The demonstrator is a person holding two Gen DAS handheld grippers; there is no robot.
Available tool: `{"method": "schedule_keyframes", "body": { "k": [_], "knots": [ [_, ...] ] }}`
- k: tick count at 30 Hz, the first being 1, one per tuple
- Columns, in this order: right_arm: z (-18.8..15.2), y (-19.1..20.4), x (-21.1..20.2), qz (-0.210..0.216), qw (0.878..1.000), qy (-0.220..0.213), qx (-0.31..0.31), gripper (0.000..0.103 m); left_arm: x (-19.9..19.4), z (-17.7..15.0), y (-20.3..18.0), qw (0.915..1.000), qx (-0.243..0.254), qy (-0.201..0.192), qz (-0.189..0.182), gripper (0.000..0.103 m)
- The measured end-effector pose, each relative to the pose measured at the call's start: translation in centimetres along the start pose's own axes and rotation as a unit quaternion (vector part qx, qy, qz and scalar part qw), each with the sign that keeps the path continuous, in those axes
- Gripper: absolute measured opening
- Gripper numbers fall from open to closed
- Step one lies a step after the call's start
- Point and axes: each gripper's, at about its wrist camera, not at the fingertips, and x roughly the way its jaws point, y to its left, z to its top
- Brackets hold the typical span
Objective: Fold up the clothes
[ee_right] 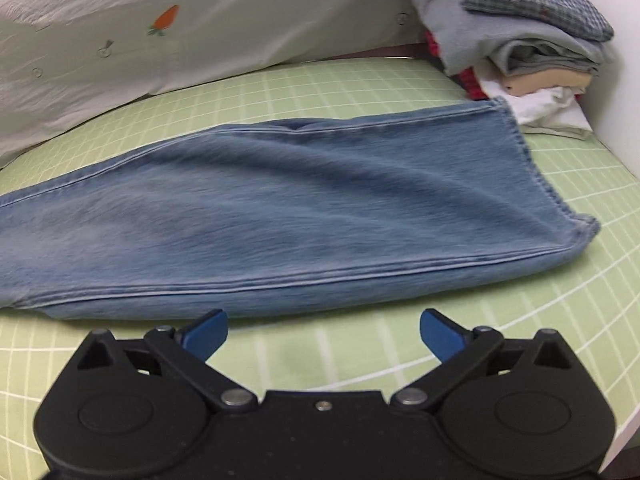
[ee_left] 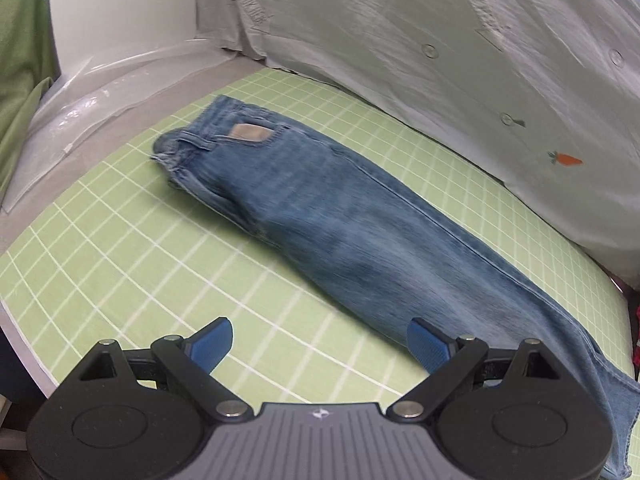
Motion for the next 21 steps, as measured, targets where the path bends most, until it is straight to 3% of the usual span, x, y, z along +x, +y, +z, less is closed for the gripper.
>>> {"method": "schedule_keyframes", "body": {
  "k": [13, 21],
  "knots": [
    [2.7, 11.0, -0.4, -0.006, 0.999, -0.005, 0.045, 0.103, 6.2, 9.4, 11.7, 0.999, -0.037, 0.015, -0.018, 0.097],
    [6.4, 15.8, 0.9, -0.048, 0.998, 0.004, 0.033, 0.103, 12.9, 13.5, 15.1, 0.9936, -0.1, 0.033, -0.039, 0.097]
  ]
}}
